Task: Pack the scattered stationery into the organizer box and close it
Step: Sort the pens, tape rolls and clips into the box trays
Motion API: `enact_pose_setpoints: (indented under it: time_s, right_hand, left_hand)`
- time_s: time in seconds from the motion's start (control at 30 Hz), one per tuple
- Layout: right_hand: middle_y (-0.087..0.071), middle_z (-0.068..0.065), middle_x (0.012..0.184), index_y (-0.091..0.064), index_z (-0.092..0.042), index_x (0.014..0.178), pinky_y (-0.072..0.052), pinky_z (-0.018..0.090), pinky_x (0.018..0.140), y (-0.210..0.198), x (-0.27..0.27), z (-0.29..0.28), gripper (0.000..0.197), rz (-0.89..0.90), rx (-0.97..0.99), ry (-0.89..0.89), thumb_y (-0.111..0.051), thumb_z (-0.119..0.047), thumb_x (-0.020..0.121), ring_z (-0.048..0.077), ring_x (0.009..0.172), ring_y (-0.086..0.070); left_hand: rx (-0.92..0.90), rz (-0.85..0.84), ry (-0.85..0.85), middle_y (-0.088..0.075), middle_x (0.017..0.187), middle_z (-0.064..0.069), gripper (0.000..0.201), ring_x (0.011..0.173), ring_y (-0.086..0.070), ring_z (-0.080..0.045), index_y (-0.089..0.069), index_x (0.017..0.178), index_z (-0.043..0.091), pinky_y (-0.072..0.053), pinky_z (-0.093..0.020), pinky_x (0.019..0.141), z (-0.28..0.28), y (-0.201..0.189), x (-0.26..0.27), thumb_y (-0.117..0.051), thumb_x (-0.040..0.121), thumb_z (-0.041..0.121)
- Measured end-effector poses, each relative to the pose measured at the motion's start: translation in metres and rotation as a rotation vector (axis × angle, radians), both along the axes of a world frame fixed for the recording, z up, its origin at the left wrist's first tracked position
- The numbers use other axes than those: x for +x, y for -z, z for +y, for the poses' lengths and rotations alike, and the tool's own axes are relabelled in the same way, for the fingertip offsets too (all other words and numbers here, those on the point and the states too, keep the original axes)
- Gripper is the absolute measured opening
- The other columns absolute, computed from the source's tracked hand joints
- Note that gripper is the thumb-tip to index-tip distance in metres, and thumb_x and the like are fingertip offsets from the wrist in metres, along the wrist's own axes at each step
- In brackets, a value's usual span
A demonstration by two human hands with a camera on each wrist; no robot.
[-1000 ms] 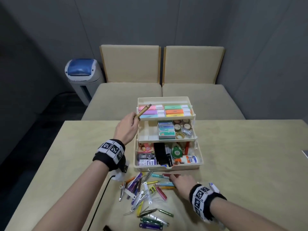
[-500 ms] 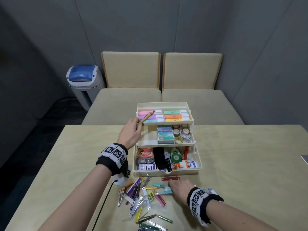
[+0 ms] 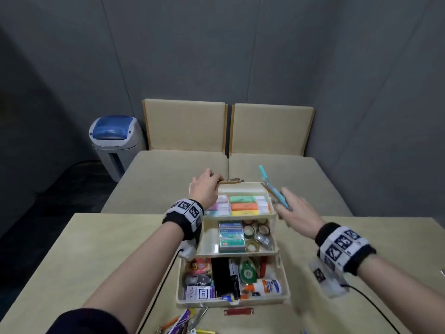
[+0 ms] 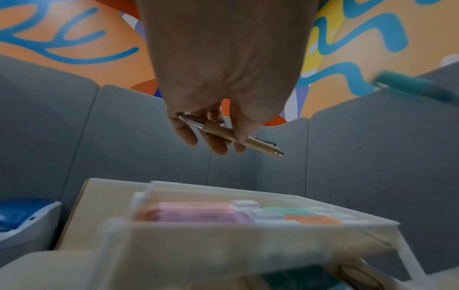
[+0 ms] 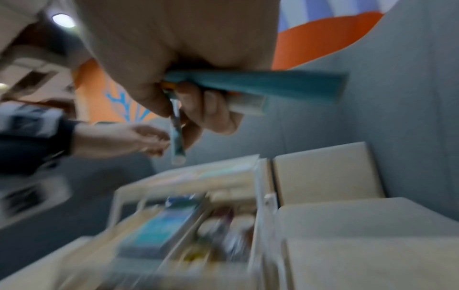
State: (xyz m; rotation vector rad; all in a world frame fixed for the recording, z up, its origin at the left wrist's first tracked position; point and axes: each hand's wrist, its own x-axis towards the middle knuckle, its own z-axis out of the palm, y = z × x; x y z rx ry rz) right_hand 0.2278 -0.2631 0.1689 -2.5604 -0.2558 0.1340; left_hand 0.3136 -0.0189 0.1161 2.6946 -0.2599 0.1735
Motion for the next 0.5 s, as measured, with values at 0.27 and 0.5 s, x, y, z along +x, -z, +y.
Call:
enact_pose_setpoints:
  time_s: [0.27,0.5]
  right_hand:
    - [-0.053,0.003,0.088,-0.046,-0.019,0.105,-0.035,0.032,0.066,0.013,0.112,0.019,0.017,-0.011,-0.384,-0.138,-0.037,-0.033,0.100,0.027,0.082,-0.054]
    - [-0.062,0.010,0.113,-0.052,-0.022,0.120,-0.042,0.037,0.083,0.038,0.143,0.083,0.025,0.066,-0.639,-0.345,-0.040,-0.023,0.098,0.029,0.113,-0.050]
  left_hand:
    - [0.111,0.010,-0.060,-0.054,0.126,0.004,0.044,0.118,-0.047,-0.019,-0.051,0.129,0.029,-0.030,-0.040,0.104,0.003,0.017,0.008,-0.046,0.090,0.009]
    - [-0.117,-0.040,-0.227,-0.055,0.118,0.000,0.032,0.112,-0.052,-0.019,-0.057,0.120,0.024,-0.029,-0.039,0.099,0.068,0.011,-0.048,-0.041,0.095,0.014]
